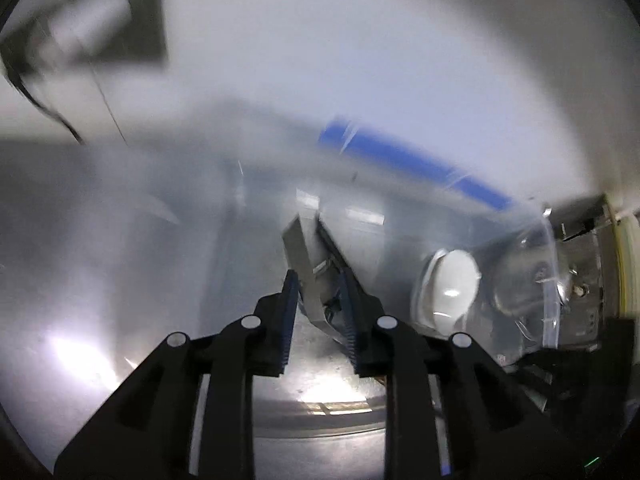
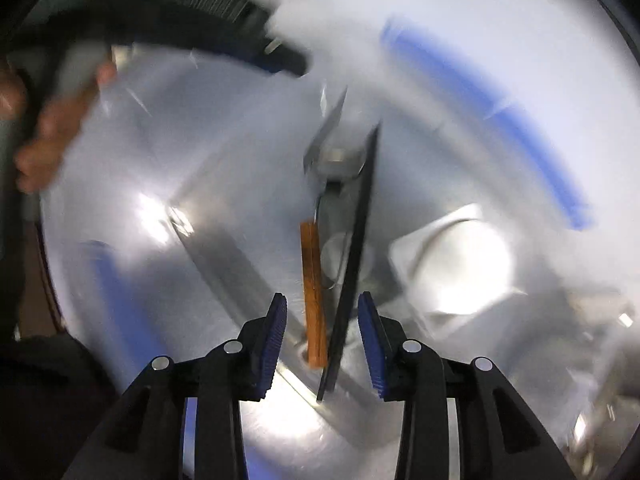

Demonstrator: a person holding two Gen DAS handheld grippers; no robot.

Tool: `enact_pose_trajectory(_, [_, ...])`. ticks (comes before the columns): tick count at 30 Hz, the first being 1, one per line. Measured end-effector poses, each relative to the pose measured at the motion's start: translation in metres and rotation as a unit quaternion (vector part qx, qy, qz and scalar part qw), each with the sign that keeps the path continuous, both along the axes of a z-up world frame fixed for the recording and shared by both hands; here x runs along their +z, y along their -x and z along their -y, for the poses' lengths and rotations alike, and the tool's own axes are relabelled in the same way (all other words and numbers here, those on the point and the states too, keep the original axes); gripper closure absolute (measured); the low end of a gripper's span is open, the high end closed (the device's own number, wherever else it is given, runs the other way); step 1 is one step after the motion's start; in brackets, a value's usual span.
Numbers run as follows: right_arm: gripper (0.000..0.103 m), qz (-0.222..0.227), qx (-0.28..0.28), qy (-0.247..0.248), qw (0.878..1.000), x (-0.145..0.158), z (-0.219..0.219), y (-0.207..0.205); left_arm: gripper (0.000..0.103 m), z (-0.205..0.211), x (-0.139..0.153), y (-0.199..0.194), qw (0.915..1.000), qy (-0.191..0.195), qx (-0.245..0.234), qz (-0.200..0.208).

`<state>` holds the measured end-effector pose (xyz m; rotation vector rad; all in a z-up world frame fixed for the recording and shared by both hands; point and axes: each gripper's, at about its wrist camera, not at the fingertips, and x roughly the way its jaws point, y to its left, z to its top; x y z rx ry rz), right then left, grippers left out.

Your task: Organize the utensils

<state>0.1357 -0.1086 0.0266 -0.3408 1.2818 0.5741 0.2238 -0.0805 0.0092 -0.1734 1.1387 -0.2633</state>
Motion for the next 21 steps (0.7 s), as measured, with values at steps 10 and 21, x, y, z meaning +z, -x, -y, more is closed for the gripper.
enact_pose_trajectory(10, [0.028, 0.225, -0.187, -0.027, 0.956, 0.096, 0.061, 0.15, 0.044, 0.004, 0.118, 0.157, 0.983, -0.014, -0.006, 0.183])
enact_pose_trajectory(21, [0.012, 0.257, -0.273, 0.007, 0.927, 0.07, 0.038, 0.212, 0.034, 0.013, 0.077, 0.25, 0.9797, -0.077, 0.004, 0.185])
